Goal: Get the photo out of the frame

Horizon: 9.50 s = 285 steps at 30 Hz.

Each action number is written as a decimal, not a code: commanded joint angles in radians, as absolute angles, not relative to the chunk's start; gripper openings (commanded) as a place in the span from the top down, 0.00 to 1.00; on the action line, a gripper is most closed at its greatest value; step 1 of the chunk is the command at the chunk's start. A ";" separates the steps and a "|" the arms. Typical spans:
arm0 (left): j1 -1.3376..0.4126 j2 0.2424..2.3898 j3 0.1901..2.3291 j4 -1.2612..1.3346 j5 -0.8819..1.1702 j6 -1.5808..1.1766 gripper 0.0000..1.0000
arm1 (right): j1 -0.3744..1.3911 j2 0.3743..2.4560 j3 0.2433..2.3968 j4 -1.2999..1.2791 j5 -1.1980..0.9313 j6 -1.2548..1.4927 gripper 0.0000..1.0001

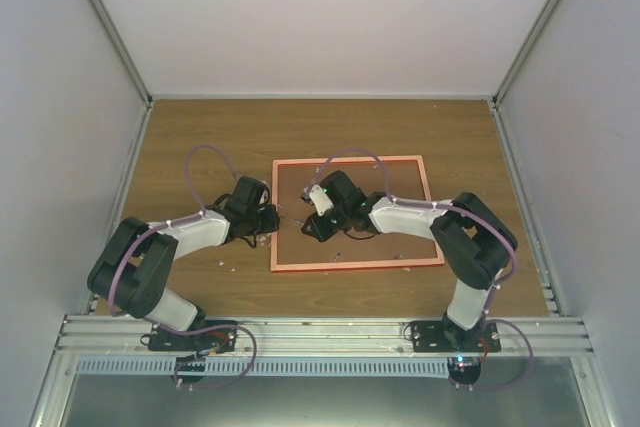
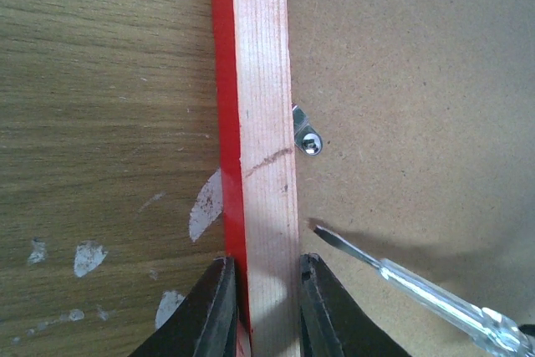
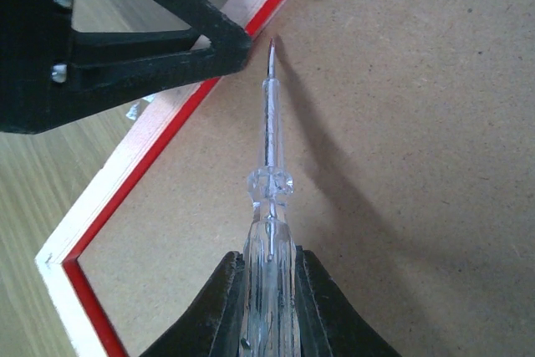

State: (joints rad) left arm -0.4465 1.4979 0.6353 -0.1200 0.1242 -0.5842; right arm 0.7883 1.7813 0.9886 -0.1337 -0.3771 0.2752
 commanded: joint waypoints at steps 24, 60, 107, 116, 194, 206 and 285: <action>-0.474 1.502 0.574 -0.223 0.157 -0.586 0.84 | 0.746 1.864 1.034 -0.026 -0.346 0.314 0.99; -0.474 1.516 0.570 -0.210 0.166 -0.592 0.84 | 0.778 1.837 0.995 -0.019 -0.385 0.294 0.99; -0.346 1.365 0.461 -0.175 0.150 -0.711 0.91 | 0.575 1.500 0.795 -0.031 -0.130 0.398 0.99; -0.219 1.356 0.476 -0.149 0.196 -0.695 0.91 | 0.355 1.325 0.679 -0.052 0.033 0.486 0.99; -0.142 1.971 1.366 -0.311 0.138 -0.253 0.03 | 0.307 0.969 0.331 -0.341 -0.253 0.863 0.00; -0.142 2.155 1.602 -0.360 0.175 -0.175 0.01 | 0.360 0.955 0.291 -0.287 -0.338 0.905 0.00; -0.047 1.845 1.096 -0.337 0.320 -0.340 0.08 | 0.464 1.369 0.701 -0.304 -0.181 0.545 0.00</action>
State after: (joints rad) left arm -0.0387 1.8912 1.1652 -0.3157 0.2634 -0.3248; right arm 0.5632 1.3060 0.6075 -0.4198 -0.2016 0.6556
